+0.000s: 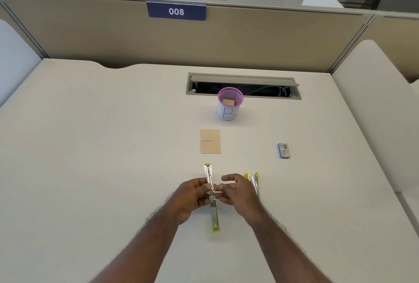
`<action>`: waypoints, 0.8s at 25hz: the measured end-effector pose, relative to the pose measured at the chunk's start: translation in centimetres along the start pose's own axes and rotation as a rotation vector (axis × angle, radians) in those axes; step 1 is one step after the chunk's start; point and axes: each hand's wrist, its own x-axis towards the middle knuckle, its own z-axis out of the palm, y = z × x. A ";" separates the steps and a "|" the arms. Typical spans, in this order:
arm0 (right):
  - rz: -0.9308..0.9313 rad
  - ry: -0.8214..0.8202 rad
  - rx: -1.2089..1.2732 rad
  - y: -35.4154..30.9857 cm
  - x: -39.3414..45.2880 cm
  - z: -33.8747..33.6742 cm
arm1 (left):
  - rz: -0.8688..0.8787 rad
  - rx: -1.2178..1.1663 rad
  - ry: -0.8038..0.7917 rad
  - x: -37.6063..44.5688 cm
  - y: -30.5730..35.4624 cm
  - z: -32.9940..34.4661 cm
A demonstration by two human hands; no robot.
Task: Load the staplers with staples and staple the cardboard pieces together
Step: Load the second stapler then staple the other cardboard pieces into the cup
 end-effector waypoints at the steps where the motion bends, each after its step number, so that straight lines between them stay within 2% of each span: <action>1: -0.005 -0.003 0.009 -0.7 -0.3 -0.2 | -0.003 -0.031 -0.038 -0.1 0.3 -0.2; 11: -0.363 0.004 -0.237 -6.7 -2.2 -2.1 | 0.072 -0.272 -0.226 -1.3 2.8 0.7; 16: -0.413 -0.067 -0.439 -8.2 -2.7 -1.8 | 0.106 -0.265 -0.240 -1.6 3.4 1.4; 20: -0.439 -0.008 -0.473 -9.0 -3.3 -1.5 | 0.125 -0.265 -0.253 -1.9 3.6 1.4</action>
